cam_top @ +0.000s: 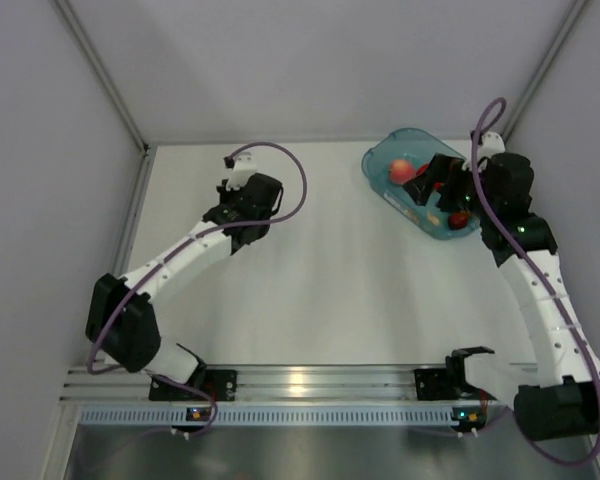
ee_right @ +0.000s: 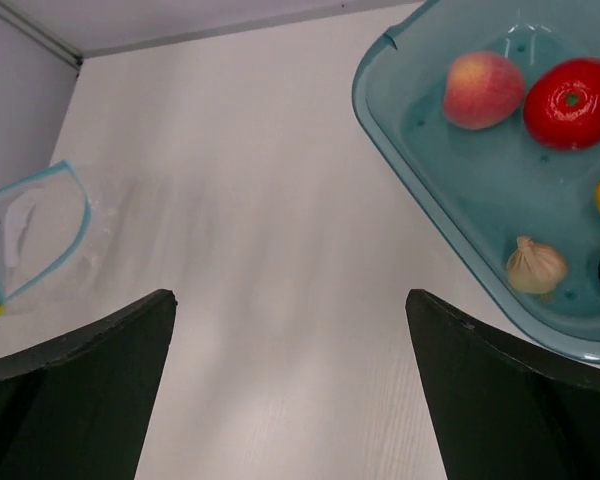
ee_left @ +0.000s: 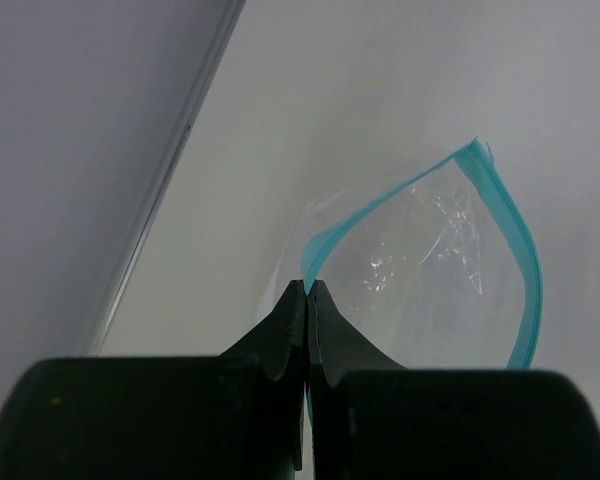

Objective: Open the zip-top bag and remove the fake food

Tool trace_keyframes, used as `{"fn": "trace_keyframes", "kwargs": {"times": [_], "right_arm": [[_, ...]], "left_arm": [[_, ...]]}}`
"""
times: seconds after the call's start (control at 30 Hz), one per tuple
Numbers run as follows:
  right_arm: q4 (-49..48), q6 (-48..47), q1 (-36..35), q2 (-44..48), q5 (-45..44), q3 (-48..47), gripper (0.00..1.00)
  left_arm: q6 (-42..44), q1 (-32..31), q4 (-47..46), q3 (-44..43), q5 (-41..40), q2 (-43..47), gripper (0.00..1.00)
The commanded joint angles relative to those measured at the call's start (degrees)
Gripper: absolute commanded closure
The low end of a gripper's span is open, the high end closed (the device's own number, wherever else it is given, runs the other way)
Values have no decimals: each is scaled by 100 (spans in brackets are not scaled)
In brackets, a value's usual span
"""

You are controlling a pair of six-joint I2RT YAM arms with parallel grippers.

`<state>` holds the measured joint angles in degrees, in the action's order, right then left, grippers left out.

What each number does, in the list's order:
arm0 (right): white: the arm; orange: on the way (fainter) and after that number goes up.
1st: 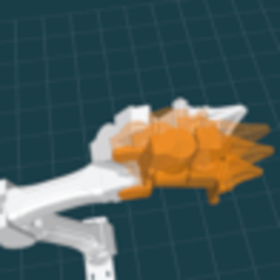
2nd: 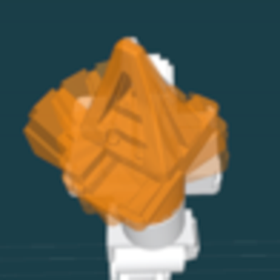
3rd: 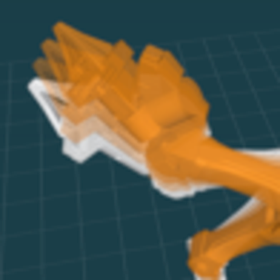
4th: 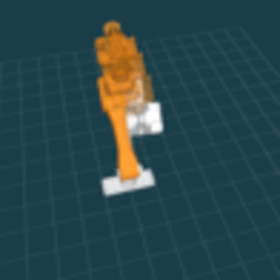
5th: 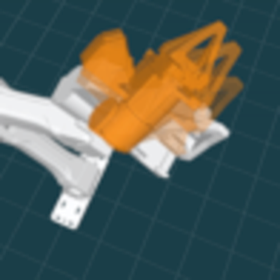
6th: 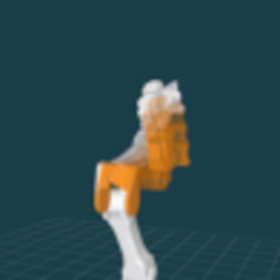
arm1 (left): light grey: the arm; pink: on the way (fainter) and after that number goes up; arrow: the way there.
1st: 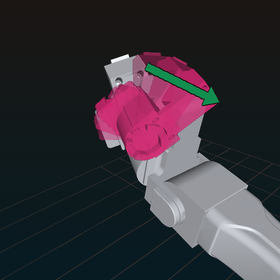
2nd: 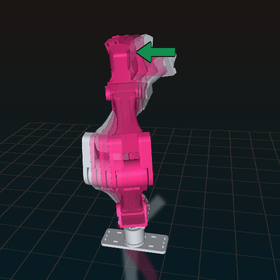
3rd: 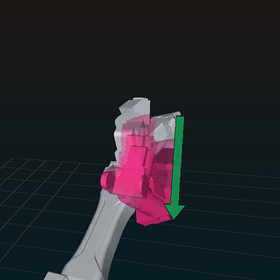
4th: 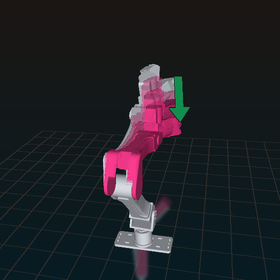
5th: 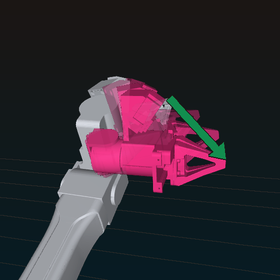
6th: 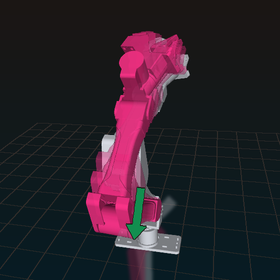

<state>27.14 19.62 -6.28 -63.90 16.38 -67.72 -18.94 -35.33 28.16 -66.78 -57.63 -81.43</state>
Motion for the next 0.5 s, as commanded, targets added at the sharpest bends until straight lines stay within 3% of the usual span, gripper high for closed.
{"fn": "trace_keyframes", "kwargs": {"times": [0.0, 0.23, 0.33, 0.37, 0.43, 0.47], "right_arm": [[-16, -2, -66, 728, 181, 224, 1], [-121, 157, -101, 1652, 673, 1164, 1], [80, 34, -101, 1854, 577, 1367, 1], [142, -1, -92, 1890, 551, 1376, 1], [204, -80, -101, 1916, 498, 1385, 1], [248, -98, -101, 1925, 463, 1367, 1]], "left_arm": [[487, 412, -364, -501, 215, -759, 100], [514, 694, -329, -1618, 567, -2254, 100], [374, 694, -329, -1785, 875, -2378, 77], [199, 703, -338, -1777, 1172, -2352, 62], [-64, 694, -329, -1733, 1472, -2151, 48], [-153, 694, -338, -1715, 1656, -2080, 36]]}}
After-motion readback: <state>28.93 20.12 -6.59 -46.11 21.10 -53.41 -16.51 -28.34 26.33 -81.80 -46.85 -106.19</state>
